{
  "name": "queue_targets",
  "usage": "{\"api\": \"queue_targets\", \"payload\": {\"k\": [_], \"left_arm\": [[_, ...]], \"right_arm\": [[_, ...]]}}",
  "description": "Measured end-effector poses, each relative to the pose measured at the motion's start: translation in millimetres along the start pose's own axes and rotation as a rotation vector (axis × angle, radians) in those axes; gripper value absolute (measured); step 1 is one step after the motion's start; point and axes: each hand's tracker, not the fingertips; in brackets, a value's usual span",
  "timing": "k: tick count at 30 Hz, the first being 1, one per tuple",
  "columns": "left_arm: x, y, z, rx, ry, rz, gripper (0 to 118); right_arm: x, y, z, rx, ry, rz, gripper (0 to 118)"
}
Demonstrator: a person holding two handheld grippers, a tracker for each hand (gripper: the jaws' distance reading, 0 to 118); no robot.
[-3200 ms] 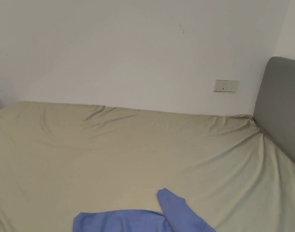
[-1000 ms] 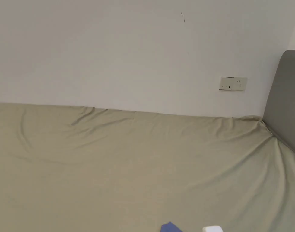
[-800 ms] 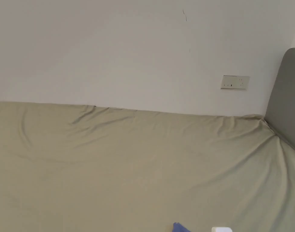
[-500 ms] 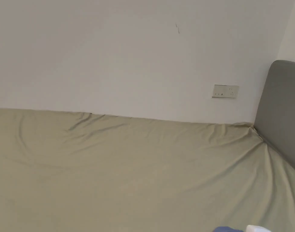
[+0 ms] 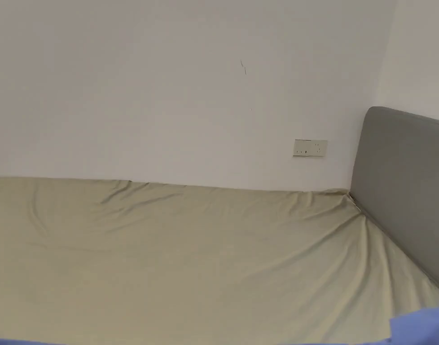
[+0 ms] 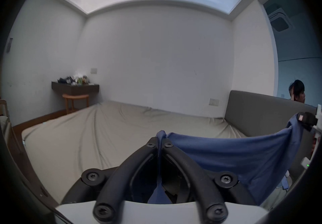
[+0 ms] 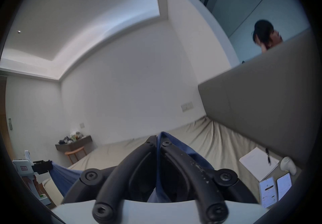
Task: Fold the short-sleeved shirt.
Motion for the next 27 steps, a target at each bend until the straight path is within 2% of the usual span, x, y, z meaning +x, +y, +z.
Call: {"api": "queue_targets", "payload": {"k": [7, 10, 13, 17, 20, 24, 27], "left_arm": [[-4.6, 11.7, 52.2, 0.024, 0.007, 0.066, 2], [-2.4, 13.5, 45.0, 0.011, 0.006, 0.053, 2], [-0.6, 22.1, 12.1, -0.019, -0.020, 0.060, 2], [11.0, 45.3, -69.2, -0.063, -0.096, 0.083, 2], [29.3, 69.2, -147.2, -0.090, -0.117, 0.004, 1], [48.3, 111.1, -243.2, -0.114, -0.113, 0.033, 1], [60.4, 160.7, -291.3, -0.038, -0.070, -0.006, 1]], "right_arm": [[-20.1, 11.3, 62.2, 0.062, 0.024, 0.030, 5], [-22.8, 10.6, 58.5, 0.056, 0.019, 0.050, 5], [-14.1, 14.3, 28.1, 0.024, 0.029, 0.023, 5], [-8.9, 25.2, -56.2, -0.008, 0.019, 0.075, 5], [-6.7, 39.9, -136.8, -0.022, 0.009, 0.110, 5], [-3.2, 65.8, -247.9, -0.077, -0.017, 0.082, 5], [-13.7, 99.9, -314.6, -0.067, -0.024, 0.080, 5]]}}
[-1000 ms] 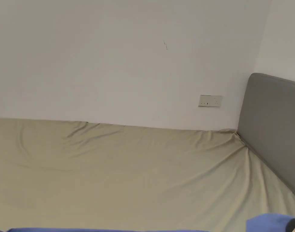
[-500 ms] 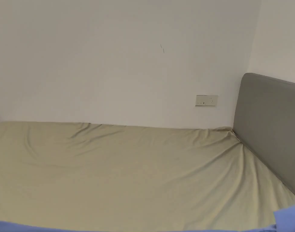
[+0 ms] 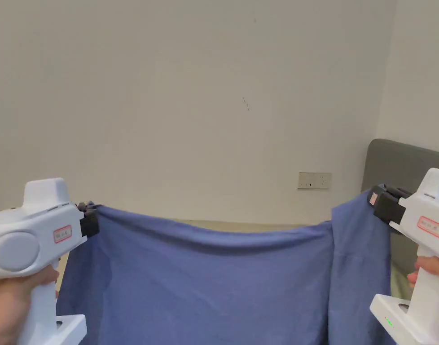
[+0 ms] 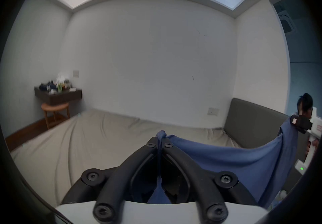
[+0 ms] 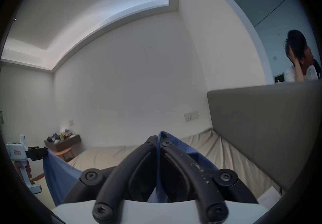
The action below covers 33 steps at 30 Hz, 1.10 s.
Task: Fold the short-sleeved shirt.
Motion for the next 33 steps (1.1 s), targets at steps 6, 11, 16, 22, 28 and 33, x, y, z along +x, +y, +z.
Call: {"api": "queue_targets", "payload": {"k": [6, 11, 16, 22, 28, 33], "left_arm": [[-6.4, 113.9, -28.6, 0.203, 0.037, 0.053, 1], [-15.4, 123.5, 3.0, 0.340, 0.041, 0.040, 1], [-24.6, 76.8, 26.2, 0.292, 0.019, 0.062, 1], [-35.0, -20.6, 88.8, 0.209, -0.020, 0.058, 1], [-40.9, -144.6, 139.8, -0.054, -0.031, -0.014, 1], [-59.8, -243.9, 184.6, -0.307, -0.019, -0.004, 1]], "right_arm": [[-31.3, 103.7, -35.6, 0.251, 0.036, 0.070, 5], [-37.0, 134.2, -6.7, 0.358, 0.107, 0.104, 5], [-10.5, 104.3, 27.0, 0.309, 0.188, 0.018, 5], [11.5, 12.0, 105.2, 0.221, 0.221, 0.093, 5], [31.9, -114.3, 182.0, -0.032, 0.171, 0.089, 5], [44.9, -209.3, 240.9, -0.276, 0.095, 0.047, 5]]}}
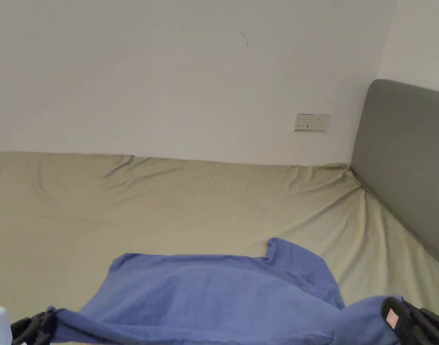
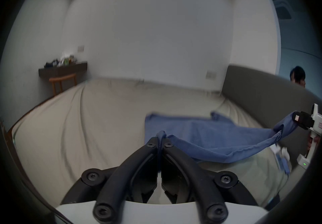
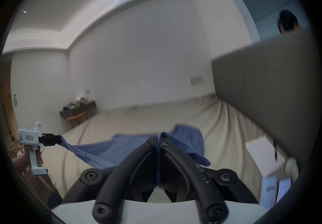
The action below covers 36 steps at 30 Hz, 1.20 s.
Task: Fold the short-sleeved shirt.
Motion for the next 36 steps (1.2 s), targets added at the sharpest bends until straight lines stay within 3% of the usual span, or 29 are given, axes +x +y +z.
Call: {"api": "queue_targets", "payload": {"k": [9, 14, 15, 16, 18, 20, 21, 23, 26, 28, 29, 30, 31, 32, 36], "left_arm": [[-33.2, -118.8, 7.8, -0.476, 0.042, -0.072, 1], [-26.8, -129.4, -6.5, -0.596, 0.064, -0.064, 2], [-27.8, -129.9, -8.1, -0.619, 0.063, -0.089, 13], [-24.8, -128.9, -9.7, -0.607, 0.078, -0.108, 32], [-19.8, -124.5, -8.5, -0.571, 0.162, -0.202, 82], [-22.2, -111.6, 7.0, -0.465, 0.209, -0.232, 88], [-21.4, -98.0, 20.8, -0.351, 0.203, -0.193, 89], [-20.5, -72.3, 54.6, -0.129, 0.126, -0.090, 89], [-8.2, -39.6, 94.6, 0.166, 0.073, 0.021, 90], [2.1, -26.5, 113.8, 0.309, 0.037, 0.017, 73], [9.5, -21.3, 120.0, 0.360, 0.034, -0.005, 52], [18.1, -16.6, 123.3, 0.389, 0.053, -0.027, 21], [25.2, -13.8, 125.4, 0.414, 0.065, -0.045, 6], [28.9, -11.9, 127.3, 0.432, 0.063, -0.052, 1], [30.6, -8.1, 121.7, 0.372, -0.028, -0.030, 0]], "right_arm": [[-7.3, -129.0, 46.3, -0.407, -0.049, 0.029, 5], [-3.3, -156.3, 32.5, -0.597, -0.176, 0.096, 6], [0.2, -158.7, 28.3, -0.611, -0.196, 0.098, 13], [3.3, -159.5, 25.0, -0.616, -0.210, 0.099, 28], [2.3, -153.2, 24.6, -0.604, -0.256, 0.114, 73], [0.6, -135.2, 35.2, -0.530, -0.294, 0.118, 80], [-2.3, -122.0, 41.3, -0.468, -0.320, 0.114, 83], [-10.4, -93.1, 54.6, -0.308, -0.337, 0.094, 100], [-27.7, -51.1, 72.8, -0.044, -0.323, 0.069, 102], [-44.2, -30.0, 81.4, 0.096, -0.304, 0.085, 93], [-52.1, -22.5, 83.3, 0.137, -0.284, 0.104, 79], [-59.7, -17.1, 83.8, 0.163, -0.272, 0.123, 50], [-66.6, -14.5, 81.5, 0.182, -0.280, 0.134, 23], [-72.2, -13.5, 78.0, 0.194, -0.283, 0.133, 4], [-84.2, -14.2, 70.7, 0.199, -0.230, 0.121, 2]]}}
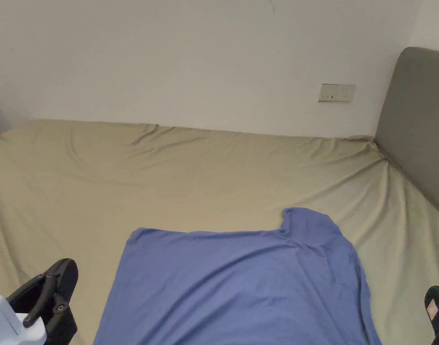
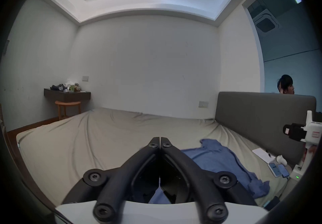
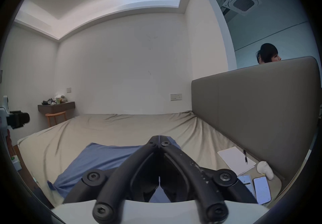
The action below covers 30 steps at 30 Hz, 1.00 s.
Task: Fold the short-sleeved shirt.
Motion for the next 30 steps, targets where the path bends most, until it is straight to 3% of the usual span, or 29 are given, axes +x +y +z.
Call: {"api": "queue_targets", "payload": {"k": [4, 5, 6, 7, 8, 10, 13, 16, 17, 20, 22, 23, 24, 26, 27, 30], "left_arm": [[-13.4, -17.1, -22.3, -0.211, 0.024, -0.049, 1], [-21.5, -24.0, -32.7, -0.331, 0.006, -0.041, 16], [-29.7, -35.3, -40.8, -0.425, 0.012, -0.017, 62], [-38.3, -48.6, -49.9, -0.500, 0.022, 0.004, 100], [-46.6, -65.2, -57.1, -0.575, 0.044, 0.027, 118], [-61.2, -96.3, -63.8, -0.693, 0.076, 0.030, 108], [-69.2, -143.5, -65.0, -0.893, 0.121, -0.035, 108], [-73.4, -174.2, -69.4, -0.984, 0.123, -0.017, 105], [-74.0, -182.0, -70.2, -1.006, 0.115, -0.004, 99], [-68.3, -185.9, -72.9, -1.012, 0.120, -0.009, 64], [-63.3, -180.7, -70.4, -0.975, 0.100, -0.018, 47], [-60.8, -173.0, -72.2, -0.954, 0.082, -0.015, 30], [-59.5, -170.2, -73.3, -0.941, 0.075, -0.004, 5], [-57.4, -163.4, -74.7, -0.915, 0.066, 0.016, 4], [-51.9, -154.3, -73.1, -0.903, 0.061, 0.010, 4], [-47.6, -144.1, -71.2, -0.856, 0.063, -0.020, 4]], "right_arm": [[-5.9, -5.1, -3.6, -0.022, 0.013, 0.018, 2], [-4.5, -6.2, -4.1, -0.038, 0.017, 0.022, 2], [-3.2, -8.3, -4.3, -0.048, 0.017, 0.015, 2], [-1.4, -10.3, -4.3, -0.056, 0.017, 0.008, 2], [0.2, -13.6, -5.3, -0.068, 0.019, 0.004, 2], [2.4, -18.8, -5.5, -0.089, 0.005, 0.005, 2], [7.0, -28.5, -7.5, -0.136, -0.004, 0.005, 2], [10.4, -41.2, -9.3, -0.187, -0.009, 0.001, 2], [11.3, -45.1, -9.6, -0.202, -0.011, -0.001, 2], [12.7, -55.9, -10.1, -0.250, -0.017, 0.011, 2], [16.1, -62.2, -11.9, -0.278, -0.018, 0.017, 4], [19.5, -66.2, -15.2, -0.317, -0.022, 0.017, 13], [22.7, -70.7, -20.3, -0.391, -0.004, 0.013, 42], [32.2, -84.9, -36.6, -0.573, -0.009, 0.007, 100], [38.0, -96.0, -42.1, -0.622, -0.024, 0.001, 118], [59.9, -126.3, -54.6, -0.790, -0.048, -0.013, 118]]}}
